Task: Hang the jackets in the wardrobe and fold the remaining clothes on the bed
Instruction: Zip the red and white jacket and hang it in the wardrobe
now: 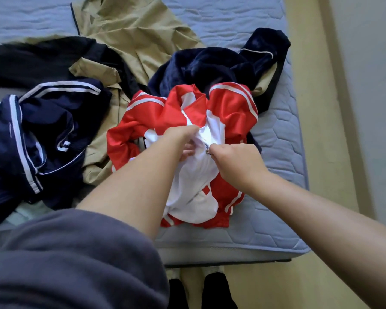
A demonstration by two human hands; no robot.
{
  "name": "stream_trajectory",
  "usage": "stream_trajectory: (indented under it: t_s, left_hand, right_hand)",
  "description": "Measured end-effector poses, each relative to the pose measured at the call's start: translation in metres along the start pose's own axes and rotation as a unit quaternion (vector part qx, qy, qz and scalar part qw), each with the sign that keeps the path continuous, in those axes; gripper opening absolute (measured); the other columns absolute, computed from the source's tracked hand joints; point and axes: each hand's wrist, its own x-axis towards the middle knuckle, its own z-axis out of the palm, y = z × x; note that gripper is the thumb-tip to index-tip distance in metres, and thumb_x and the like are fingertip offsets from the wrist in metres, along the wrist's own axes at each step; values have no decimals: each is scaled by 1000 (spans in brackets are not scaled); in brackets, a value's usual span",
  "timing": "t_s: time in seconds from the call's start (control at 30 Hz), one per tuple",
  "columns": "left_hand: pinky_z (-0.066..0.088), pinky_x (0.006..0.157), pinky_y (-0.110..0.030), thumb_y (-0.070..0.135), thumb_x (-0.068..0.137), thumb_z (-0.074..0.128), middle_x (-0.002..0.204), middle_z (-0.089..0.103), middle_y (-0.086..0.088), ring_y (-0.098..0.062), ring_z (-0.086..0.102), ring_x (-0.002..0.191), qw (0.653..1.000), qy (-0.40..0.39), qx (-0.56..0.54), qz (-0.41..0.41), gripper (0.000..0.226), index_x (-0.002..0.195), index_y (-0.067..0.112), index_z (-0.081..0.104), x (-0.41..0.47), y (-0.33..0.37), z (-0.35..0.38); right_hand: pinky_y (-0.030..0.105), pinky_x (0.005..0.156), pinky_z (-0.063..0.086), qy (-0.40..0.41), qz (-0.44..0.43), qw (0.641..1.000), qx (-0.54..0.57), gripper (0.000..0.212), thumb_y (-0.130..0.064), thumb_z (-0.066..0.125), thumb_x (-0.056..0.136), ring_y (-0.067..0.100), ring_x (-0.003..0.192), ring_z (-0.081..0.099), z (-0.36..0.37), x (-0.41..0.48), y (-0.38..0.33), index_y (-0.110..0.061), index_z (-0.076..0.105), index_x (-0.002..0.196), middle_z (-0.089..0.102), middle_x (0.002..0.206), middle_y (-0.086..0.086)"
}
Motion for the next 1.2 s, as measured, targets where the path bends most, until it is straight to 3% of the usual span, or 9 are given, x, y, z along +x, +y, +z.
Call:
stream_trajectory:
  t_s: [0.07, 0.17, 0.37, 0.53, 0.67, 0.8, 0.93, 1.07, 1.2]
  left_hand:
    - [50, 60, -26, 9, 88, 49, 69, 59, -8, -19, 58, 60, 995, 34, -89, 24, 12, 78, 6, 56, 4, 1, 2]
    - [54, 87, -39, -2, 86, 50, 96, 62, -16, -27, 63, 86, 956, 84, -271, 75, 30, 116, -3, 53, 13, -8, 1]
    - [47, 67, -30, -8, 82, 39, 71, 45, -8, -18, 48, 62, 894, 5, -424, 144, 18, 74, 8, 43, -18, -36, -18]
    - [49, 63, -23, -6, 81, 29, 69, 56, -7, -16, 53, 60, 869, -71, -466, 152, 27, 76, 2, 54, -57, -48, -41]
    - [48, 60, -22, -5, 78, 26, 57, 58, -6, -12, 54, 46, 860, -110, -464, 181, 29, 77, 0, 55, -100, -61, -59]
    - [59, 70, -31, -2, 62, 36, 71, 66, -20, -28, 67, 67, 863, -146, -439, 205, 34, 70, -10, 68, -153, -75, -79]
    - [56, 53, -29, -6, 62, 34, 56, 61, -17, -26, 64, 51, 864, -126, -431, 228, 33, 51, -4, 65, -207, -84, -95]
    - [50, 49, -22, -11, 72, 29, 58, 54, -12, -21, 55, 49, 893, -63, -381, 230, 27, 76, -4, 55, -277, -105, -104]
    - [47, 48, -19, -13, 73, 31, 61, 53, -6, -16, 54, 52, 897, -24, -374, 235, 25, 77, -1, 53, -321, -123, -107]
  right_hand:
    - [15, 48, -2, 8, 2, 1000, 9, 33, 4, 82, 51, 22, 29, 36, 5, -3, 1, -14, 55, 61, 42, 40, -2]
    - [16, 47, -1, 12, 0, 1000, 27, 31, 4, 80, 59, 21, 33, 29, 10, -7, 1, -13, 55, 63, 39, 43, -3]
    - [33, 51, 31, -92, 29, 980, 175, 16, -20, 47, 95, 22, 67, 50, 14, -5, -5, -16, 50, 80, 49, 67, -4]
    - [23, 65, 41, -123, 238, 826, 497, 14, -34, 50, 93, 6, 80, 56, -13, 20, -25, -22, 56, 92, 58, 83, -11]
    - [27, 69, 52, -172, 296, 688, 640, 21, -35, 62, 87, 12, 86, 63, -39, 30, -54, -17, 59, 99, 63, 93, -4]
    - [37, 85, 54, -193, 315, 590, 718, 9, -15, 59, 89, 17, 84, 61, -80, 23, -84, -22, 55, 92, 60, 88, 6]
    - [37, 77, 57, -178, 383, 604, 676, 45, 1, 56, 78, 24, 85, 63, -115, 3, -114, -8, 45, 120, 57, 94, 13]
    - [38, 80, 58, -142, 494, 647, 563, 107, -7, 66, 75, 22, 83, 66, -152, -55, -143, -20, -9, 151, 58, 106, 10]
    - [35, 69, 56, -97, 544, 670, 496, 100, -9, 69, 74, 23, 74, 60, -171, -90, -151, -21, 4, 150, 56, 96, 9]
